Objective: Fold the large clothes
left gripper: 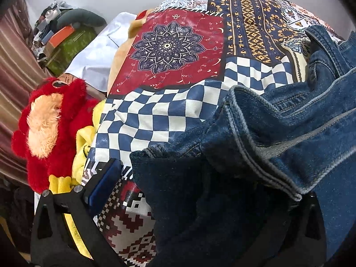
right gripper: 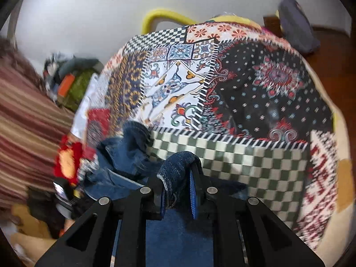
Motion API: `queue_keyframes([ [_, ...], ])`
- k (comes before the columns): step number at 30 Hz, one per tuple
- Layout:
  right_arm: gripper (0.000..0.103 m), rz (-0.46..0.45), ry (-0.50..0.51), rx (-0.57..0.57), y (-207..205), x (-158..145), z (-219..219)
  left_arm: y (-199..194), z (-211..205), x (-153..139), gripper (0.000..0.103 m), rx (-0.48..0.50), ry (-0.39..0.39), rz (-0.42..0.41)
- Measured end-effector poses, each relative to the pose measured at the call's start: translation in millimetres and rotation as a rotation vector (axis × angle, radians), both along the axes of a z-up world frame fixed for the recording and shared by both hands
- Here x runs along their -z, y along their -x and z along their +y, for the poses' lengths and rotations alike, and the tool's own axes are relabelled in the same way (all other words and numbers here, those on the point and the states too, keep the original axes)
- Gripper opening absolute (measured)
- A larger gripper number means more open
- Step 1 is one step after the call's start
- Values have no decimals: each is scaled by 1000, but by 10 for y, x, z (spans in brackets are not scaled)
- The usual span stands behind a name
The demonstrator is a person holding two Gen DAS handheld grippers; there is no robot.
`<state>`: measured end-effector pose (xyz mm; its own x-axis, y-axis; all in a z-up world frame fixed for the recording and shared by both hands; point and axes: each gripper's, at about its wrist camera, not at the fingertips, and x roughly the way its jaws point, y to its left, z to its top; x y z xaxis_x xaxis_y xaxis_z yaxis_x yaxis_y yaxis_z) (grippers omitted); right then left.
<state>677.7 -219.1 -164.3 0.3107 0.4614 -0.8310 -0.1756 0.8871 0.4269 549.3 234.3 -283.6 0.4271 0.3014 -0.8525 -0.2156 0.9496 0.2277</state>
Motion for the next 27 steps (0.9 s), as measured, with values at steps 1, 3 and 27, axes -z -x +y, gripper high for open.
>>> queue_keyframes([
  [1, 11, -14, 17, -13, 30, -23, 15, 7, -4, 1, 103, -1, 0, -1],
  [3, 11, -5, -35, -5, 52, -54, -55, 7, 9, 3, 103, -4, 5, -4],
  [27, 14, -149, 235, -92, 1049, -26, -221, 263, -38, -223, 103, 23, -44, 15],
])
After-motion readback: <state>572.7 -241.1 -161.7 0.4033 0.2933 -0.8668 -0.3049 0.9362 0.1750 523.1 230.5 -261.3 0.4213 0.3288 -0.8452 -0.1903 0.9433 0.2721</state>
